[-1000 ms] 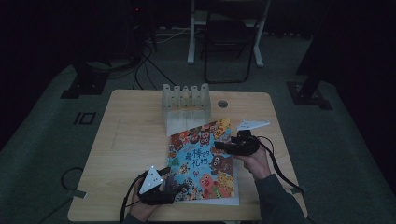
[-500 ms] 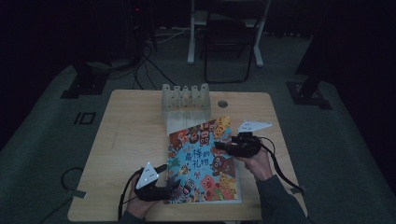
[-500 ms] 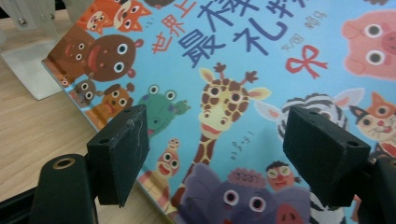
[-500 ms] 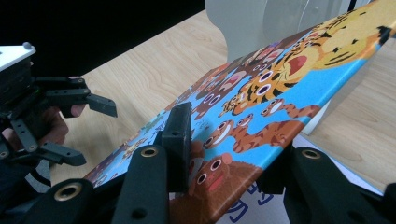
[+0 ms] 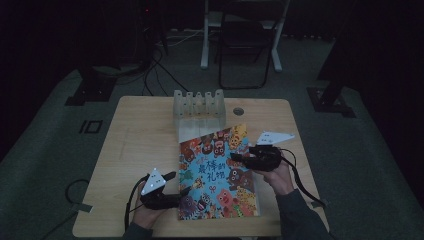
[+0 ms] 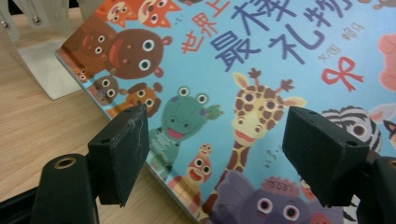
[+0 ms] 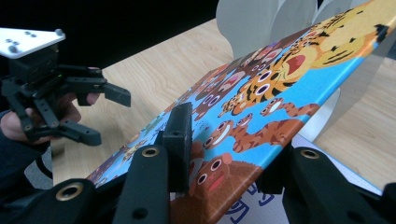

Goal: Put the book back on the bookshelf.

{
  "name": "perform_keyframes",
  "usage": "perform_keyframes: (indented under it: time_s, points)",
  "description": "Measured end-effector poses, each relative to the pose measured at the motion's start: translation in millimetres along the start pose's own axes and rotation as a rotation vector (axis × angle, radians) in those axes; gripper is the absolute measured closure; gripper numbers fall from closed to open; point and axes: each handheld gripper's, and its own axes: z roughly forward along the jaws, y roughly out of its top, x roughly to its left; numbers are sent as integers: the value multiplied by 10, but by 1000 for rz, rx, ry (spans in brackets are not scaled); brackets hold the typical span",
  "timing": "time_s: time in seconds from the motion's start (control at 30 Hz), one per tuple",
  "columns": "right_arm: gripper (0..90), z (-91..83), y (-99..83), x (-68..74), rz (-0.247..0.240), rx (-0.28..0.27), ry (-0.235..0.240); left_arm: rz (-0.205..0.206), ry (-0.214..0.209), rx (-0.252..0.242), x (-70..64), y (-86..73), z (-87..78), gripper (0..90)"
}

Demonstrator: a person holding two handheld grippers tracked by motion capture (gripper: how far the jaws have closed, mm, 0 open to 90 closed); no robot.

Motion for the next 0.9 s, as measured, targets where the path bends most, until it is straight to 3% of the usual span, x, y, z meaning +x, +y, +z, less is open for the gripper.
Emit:
perform_keyframes:
  time_s: [0.27,0.47,0.6,0.67,0.9]
  points:
    - [636,-44,-3,39,-33,-21,4,-14,-28,1,109,60,33,231]
    - [636,-78,-6,65,-62,-35,8,-53,-12,11,270,141,122,191]
    - [636,-102,-9,85,-80,-44,10,-85,-24,19,383,198,172,149]
    - [636,-113,-12,94,-89,-48,10,-84,-1,30,422,225,200,123]
    - [636,-160,-43,111,-121,-73,20,-74,-15,38,512,278,277,93]
